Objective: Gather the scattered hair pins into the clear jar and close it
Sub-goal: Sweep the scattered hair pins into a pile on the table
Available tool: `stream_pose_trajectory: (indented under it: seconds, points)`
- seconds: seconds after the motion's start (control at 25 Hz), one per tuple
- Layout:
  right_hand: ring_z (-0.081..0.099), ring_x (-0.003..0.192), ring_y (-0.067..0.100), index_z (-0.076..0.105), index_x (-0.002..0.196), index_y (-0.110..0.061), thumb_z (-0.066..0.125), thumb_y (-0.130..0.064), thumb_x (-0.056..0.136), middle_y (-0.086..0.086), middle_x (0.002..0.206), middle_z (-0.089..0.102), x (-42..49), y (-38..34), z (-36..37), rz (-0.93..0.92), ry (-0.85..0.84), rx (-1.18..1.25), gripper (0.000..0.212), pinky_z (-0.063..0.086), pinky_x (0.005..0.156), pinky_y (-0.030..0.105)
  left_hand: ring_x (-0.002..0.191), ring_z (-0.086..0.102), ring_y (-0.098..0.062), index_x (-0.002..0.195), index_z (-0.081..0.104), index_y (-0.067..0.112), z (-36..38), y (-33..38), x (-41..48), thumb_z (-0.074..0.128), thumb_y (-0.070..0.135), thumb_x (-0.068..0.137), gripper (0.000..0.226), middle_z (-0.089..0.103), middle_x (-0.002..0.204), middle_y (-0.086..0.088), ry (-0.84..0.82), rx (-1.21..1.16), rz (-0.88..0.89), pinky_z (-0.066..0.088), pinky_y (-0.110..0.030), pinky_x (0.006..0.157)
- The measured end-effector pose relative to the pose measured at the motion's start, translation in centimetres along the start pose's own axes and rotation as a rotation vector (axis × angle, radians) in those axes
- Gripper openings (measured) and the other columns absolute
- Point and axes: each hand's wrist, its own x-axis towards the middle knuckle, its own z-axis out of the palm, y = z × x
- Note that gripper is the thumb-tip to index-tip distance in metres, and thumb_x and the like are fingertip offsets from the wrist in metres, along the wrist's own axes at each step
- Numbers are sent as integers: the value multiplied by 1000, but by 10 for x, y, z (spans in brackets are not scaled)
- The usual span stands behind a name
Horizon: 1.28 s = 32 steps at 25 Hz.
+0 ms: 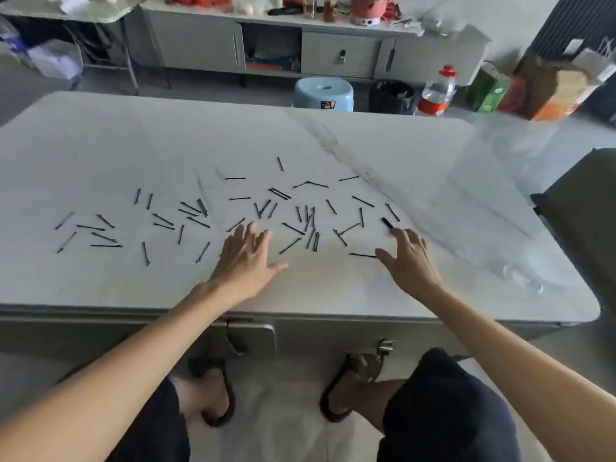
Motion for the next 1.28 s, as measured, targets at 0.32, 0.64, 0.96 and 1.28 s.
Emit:
stream_pose_trajectory:
  seconds: [0.32, 0.64, 0.96, 1.28]
  points:
    - [27, 136, 28, 45, 133, -17, 39, -48, 92, 4, 140, 42, 109, -36, 70, 71, 151, -99, 51, 21, 115, 43, 146, 11, -42, 145, 33, 14, 53, -21, 62, 32, 60, 93, 70, 18, 156, -20, 130, 61, 76, 11, -50, 119]
    - [46, 128, 21, 51, 133, -17, 50, -35, 95, -2, 140, 52, 83, -111, 97, -301, 96, -54, 42, 32, 108, 33, 135, 40, -14, 132, 53, 17, 7, -64, 39, 59, 34, 92, 44, 48, 143, 3, 240, -453, 81, 26, -19, 109]
    - [30, 138, 27, 45, 136, -21, 36, -49, 93, 7, 146, 39, 41, -161, 139, -385, 28, -273, 52, 23, 116, 41, 139, 23, -45, 141, 36, 7, -29, -292, 10, 42, 53, 94, 66, 30, 149, -25, 499, -144, -912, 17, -53, 113]
    - [39, 134, 30, 53, 130, -15, 29, -49, 94, 12, 142, 47, 39, -181, 156, -506, 48, -180, 56, 30, 113, 44, 138, 31, -28, 126, 49, 18, -1, -271, 15, 47, 50, 93, 46, 44, 142, -6, 448, -238, -515, 30, -44, 110]
